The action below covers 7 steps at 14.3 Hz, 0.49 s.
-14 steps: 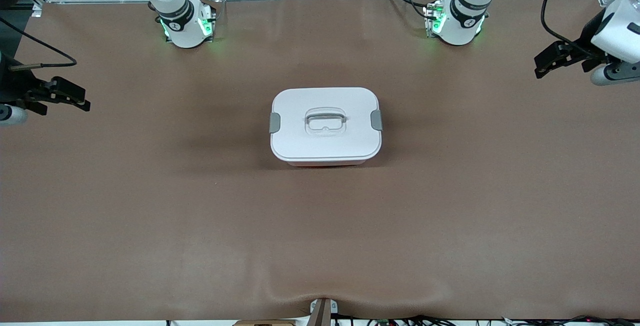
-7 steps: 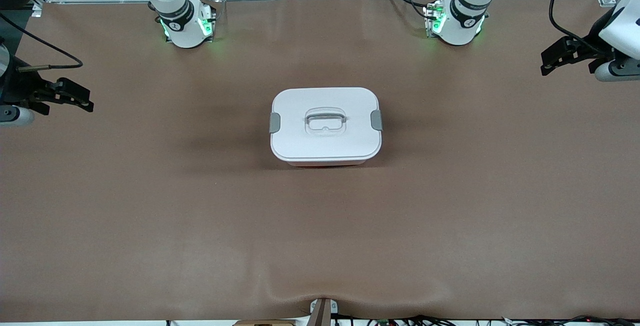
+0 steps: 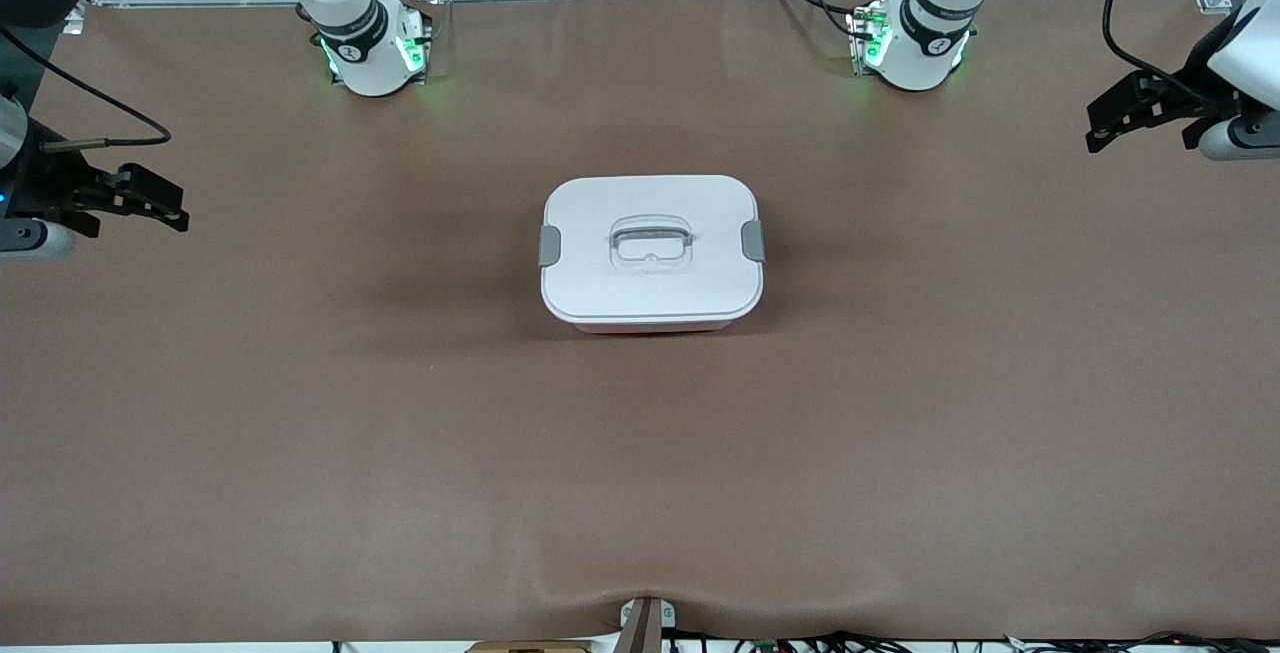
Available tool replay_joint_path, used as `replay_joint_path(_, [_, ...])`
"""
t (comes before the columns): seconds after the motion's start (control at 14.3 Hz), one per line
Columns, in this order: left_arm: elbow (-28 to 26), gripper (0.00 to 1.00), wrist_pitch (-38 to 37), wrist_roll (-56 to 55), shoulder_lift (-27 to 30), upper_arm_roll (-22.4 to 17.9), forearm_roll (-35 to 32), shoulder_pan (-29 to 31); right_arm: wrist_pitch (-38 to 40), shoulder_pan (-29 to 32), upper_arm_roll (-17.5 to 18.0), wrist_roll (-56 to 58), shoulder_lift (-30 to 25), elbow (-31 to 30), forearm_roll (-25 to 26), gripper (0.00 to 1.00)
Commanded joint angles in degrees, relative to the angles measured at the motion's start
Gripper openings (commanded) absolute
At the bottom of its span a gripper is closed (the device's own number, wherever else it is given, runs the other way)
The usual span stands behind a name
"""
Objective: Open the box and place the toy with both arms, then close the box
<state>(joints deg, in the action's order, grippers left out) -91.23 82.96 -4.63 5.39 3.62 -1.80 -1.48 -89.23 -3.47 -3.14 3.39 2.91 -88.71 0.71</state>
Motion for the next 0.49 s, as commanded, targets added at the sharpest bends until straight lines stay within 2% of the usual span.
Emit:
replay_joint_path(0.0, [1.0, 1.00, 0.0, 1.3, -0.2, -0.3, 0.9, 0.2, 0.3, 0.5, 0.7, -0.4, -0.7, -0.5, 1.1, 1.00])
replay_joint_path(0.42, [0.9, 1.00, -0.3, 2.3, -0.4, -0.3, 0.7, 0.2, 0.3, 0.5, 0.7, -0.4, -0.6, -0.2, 1.1, 1.00])
